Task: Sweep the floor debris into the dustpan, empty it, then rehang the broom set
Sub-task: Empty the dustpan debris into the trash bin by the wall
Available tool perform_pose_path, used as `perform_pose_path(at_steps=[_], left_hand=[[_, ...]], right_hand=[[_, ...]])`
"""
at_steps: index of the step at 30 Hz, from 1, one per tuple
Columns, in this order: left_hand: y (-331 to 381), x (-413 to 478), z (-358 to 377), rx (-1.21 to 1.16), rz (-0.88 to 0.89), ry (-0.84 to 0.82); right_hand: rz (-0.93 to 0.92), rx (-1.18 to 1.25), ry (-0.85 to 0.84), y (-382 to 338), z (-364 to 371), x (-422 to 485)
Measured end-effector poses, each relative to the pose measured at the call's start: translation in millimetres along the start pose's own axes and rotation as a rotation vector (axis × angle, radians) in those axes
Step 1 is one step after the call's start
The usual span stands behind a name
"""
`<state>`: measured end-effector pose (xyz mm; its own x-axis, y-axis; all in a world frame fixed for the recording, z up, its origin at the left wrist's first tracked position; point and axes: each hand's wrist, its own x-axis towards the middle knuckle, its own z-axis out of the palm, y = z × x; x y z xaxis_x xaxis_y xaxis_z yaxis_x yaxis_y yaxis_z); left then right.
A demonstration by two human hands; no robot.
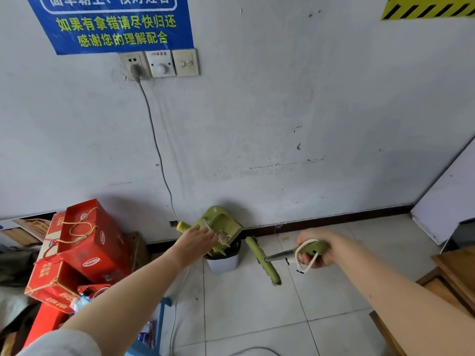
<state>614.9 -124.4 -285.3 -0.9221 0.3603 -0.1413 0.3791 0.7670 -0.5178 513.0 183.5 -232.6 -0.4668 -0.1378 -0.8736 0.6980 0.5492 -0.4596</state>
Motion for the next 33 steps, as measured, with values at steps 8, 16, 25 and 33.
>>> perform_pose_path(at_steps=[8, 16, 25, 33], left_hand=[[-1, -9, -7, 0.182, 0.102, 0.136], [2, -15, -20, 0.236, 0.173, 0.143], [25, -24, -34, 0.306, 0.183, 0.075], [57, -18, -35, 0.321, 0.131, 0.026]], right_hand=[[0.014, 0.017, -0.035, 3, 2, -8], [-0.002, -0.014, -0.040, 11, 8, -15], [-0.055, 0.074, -0.060, 12, 11, -28], [-0.073, 0.079, -0.045, 12, 12, -36]])
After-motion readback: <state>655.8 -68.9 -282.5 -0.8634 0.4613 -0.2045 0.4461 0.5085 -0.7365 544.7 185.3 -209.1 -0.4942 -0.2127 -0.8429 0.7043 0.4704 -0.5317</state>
